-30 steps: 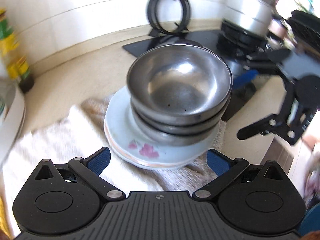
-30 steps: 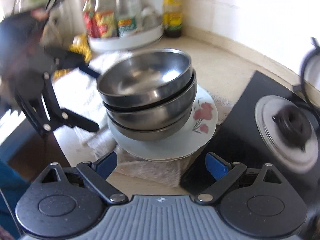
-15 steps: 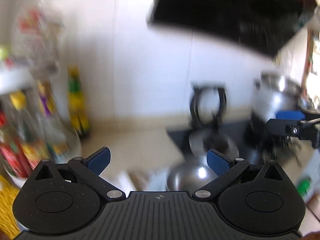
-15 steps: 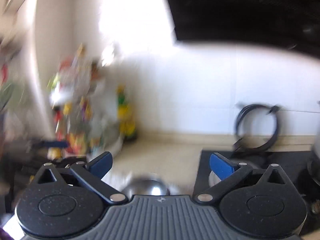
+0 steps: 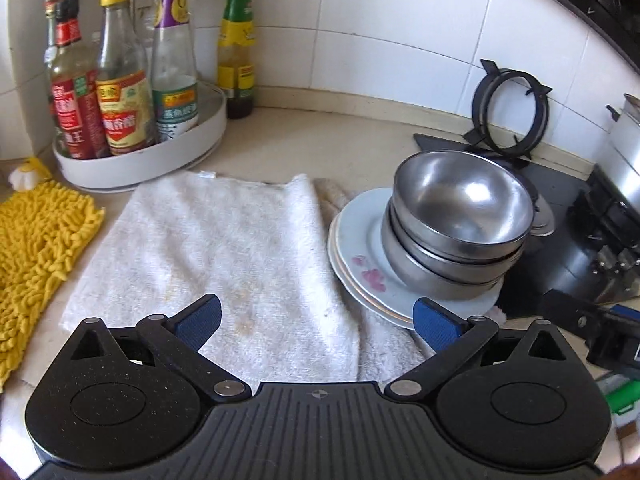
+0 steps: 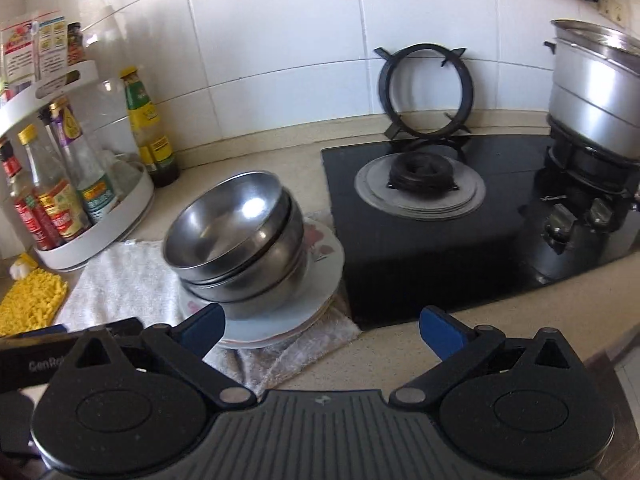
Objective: Organize plates and bowls
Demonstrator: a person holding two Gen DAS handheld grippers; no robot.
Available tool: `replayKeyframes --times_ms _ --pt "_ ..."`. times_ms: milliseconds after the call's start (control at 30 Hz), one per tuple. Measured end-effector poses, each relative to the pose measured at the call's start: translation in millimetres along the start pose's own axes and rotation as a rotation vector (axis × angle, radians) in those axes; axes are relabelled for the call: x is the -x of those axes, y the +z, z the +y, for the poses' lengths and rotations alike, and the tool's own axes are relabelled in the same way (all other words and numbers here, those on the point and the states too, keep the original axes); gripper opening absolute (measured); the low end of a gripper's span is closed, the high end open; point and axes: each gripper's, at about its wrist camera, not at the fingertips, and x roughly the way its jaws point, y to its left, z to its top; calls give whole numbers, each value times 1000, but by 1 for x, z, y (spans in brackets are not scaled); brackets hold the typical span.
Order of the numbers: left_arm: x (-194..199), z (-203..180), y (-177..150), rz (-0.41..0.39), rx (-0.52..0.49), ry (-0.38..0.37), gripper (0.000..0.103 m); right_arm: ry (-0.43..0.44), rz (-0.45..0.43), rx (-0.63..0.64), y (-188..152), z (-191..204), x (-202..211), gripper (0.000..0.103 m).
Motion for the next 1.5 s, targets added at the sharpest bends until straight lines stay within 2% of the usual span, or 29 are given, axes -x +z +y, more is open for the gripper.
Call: replayKeyframes --times_ms 100,267,467,567,833,1167,1500 --pt "7 -3 -3 -14 23 16 103 -46 -3 -1 5 -2 2 103" --pt "11 -18 -8 1 15 70 103 -49 27 -7 0 -12 3 103" --pt "19 -41 -18 15 9 85 103 -39 51 6 -7 -22 10 103" --pt "24 -48 -24 13 18 91 102 -64 40 22 -10 -28 14 103" --pt "25 -62 -36 44 11 122 99 -36 63 17 -17 -42 15 103" --pt "35 -73 -39 29 1 124 94 -21 77 -1 -19 -54 14 103" --pt "47 -79 -39 -34 -40 161 94 0 64 2 -17 -56 20 103"
